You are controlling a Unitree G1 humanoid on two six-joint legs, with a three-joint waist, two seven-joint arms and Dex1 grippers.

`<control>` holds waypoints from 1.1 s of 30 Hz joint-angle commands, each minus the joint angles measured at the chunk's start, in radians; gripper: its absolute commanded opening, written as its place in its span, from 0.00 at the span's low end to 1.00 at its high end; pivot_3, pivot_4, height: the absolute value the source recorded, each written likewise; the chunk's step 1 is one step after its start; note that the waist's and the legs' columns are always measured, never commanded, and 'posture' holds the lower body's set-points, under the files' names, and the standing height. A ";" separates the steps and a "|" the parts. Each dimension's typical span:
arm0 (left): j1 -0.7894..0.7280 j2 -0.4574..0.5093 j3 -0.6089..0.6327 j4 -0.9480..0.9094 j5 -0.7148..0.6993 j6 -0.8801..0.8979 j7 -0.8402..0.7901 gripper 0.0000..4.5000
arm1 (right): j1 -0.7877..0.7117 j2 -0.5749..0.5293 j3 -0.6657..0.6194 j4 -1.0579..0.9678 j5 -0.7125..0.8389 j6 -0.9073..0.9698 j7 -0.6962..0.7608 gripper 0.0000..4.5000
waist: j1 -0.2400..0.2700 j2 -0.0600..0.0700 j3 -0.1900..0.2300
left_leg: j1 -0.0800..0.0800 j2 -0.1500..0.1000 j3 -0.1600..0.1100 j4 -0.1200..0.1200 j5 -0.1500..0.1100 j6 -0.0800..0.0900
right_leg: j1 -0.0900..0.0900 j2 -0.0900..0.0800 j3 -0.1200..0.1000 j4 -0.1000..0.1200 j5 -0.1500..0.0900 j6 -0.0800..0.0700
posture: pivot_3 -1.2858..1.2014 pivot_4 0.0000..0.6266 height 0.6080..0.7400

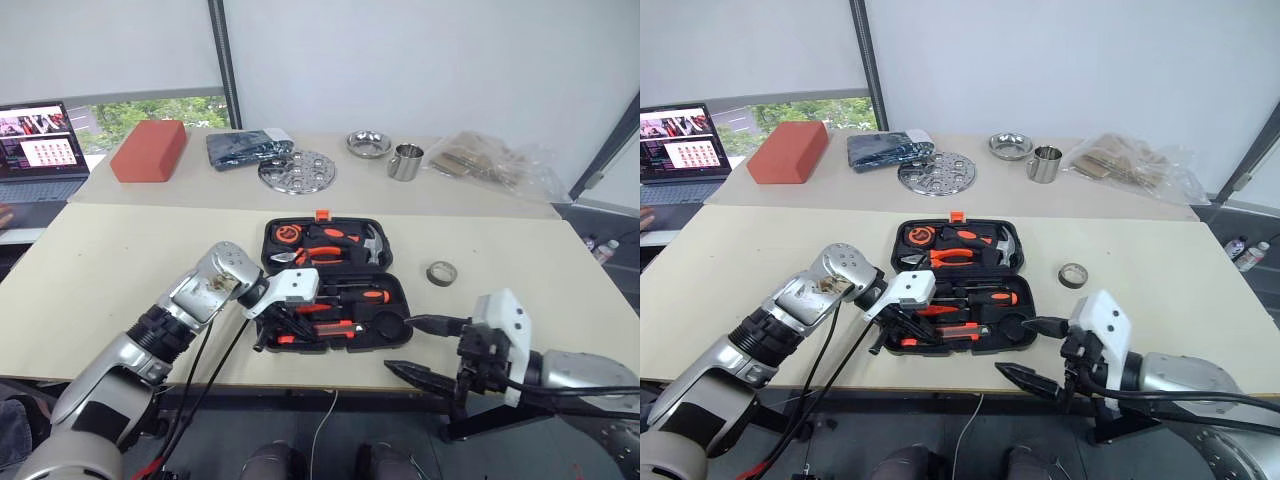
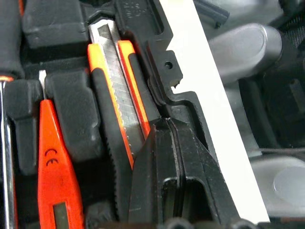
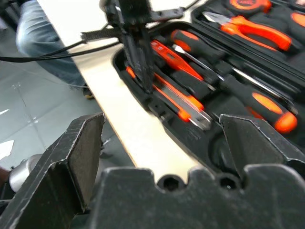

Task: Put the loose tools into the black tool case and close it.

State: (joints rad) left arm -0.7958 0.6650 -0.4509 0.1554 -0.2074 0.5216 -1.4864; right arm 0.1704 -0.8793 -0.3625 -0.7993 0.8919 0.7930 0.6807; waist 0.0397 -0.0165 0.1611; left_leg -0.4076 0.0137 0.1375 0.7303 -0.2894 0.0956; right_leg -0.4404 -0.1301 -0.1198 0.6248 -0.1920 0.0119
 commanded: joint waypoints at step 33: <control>0.058 0.133 0.348 -0.138 -0.232 0.041 0.028 1.00 | -0.884 0.134 0.477 1.338 -0.757 -0.482 0.225 0.24 | -0.044 0.003 0.004 | -0.001 -0.001 0.004 -0.001 0.001 -0.001 | 0.000 0.002 -0.002 0.001 -0.002 0.000 | 0.52 0.24 0.95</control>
State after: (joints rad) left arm -0.7332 0.7850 -0.1251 0.0485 -0.4327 0.5738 -1.4634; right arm -0.6968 -0.7321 0.1497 0.5438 0.1378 0.3355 0.8919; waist -0.0039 -0.0137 0.1655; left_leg -0.4082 0.0124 0.1416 0.7288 -0.2888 0.0942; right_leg -0.4408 -0.1286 -0.1217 0.6260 -0.1944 0.0116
